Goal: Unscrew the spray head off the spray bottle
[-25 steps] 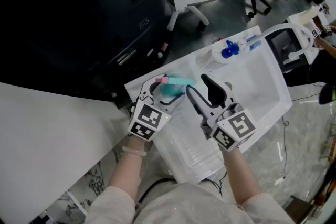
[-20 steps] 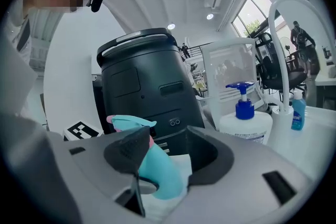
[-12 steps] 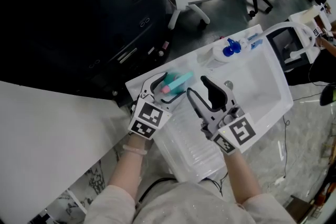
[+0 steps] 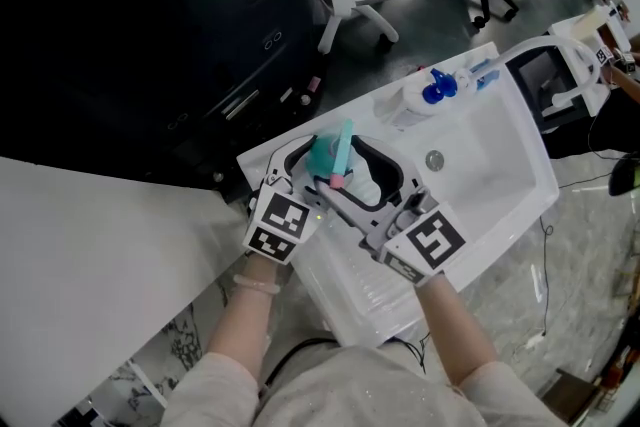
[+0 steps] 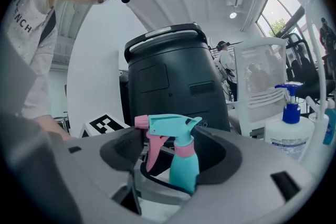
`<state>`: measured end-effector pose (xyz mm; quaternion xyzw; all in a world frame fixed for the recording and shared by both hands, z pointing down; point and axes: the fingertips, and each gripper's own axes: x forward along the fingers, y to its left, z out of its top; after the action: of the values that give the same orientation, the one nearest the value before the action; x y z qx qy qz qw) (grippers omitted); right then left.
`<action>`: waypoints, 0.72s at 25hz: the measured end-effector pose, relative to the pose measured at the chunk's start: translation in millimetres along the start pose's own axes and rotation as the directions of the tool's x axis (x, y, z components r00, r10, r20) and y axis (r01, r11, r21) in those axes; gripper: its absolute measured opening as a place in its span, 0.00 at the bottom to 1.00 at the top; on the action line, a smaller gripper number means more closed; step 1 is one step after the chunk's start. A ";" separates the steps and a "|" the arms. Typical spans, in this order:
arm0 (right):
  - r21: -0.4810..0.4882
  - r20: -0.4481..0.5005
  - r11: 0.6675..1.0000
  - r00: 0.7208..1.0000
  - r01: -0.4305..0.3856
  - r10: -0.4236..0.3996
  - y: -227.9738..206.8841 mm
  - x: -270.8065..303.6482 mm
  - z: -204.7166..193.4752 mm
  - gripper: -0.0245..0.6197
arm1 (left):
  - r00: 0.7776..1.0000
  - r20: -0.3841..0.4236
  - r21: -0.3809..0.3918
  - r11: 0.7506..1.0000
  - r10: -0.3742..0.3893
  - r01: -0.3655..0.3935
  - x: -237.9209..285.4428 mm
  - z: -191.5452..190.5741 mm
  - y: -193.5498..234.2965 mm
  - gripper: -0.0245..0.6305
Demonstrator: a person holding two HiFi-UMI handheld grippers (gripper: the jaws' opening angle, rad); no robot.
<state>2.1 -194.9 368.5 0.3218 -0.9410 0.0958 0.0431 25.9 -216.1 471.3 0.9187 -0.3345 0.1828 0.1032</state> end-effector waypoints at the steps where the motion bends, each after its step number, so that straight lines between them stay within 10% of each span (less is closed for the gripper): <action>1: -0.006 -0.002 1.000 1.000 -0.003 0.003 0.0 0.4 -0.3 0.49 | 1.000 0.000 0.001 1.000 0.000 0.000 0.0 0.0 0.1 0.55; 18: 0.153 0.045 0.979 0.989 0.132 -0.140 -51.8 -42.1 -7.0 0.38 | 1.000 0.003 -0.007 1.000 0.006 -0.006 -0.7 0.1 0.3 0.55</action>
<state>67.3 -208.4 377.1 0.3903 -0.9078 0.1538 -0.0010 25.2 -216.0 471.0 0.9177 -0.3378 0.1806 0.1052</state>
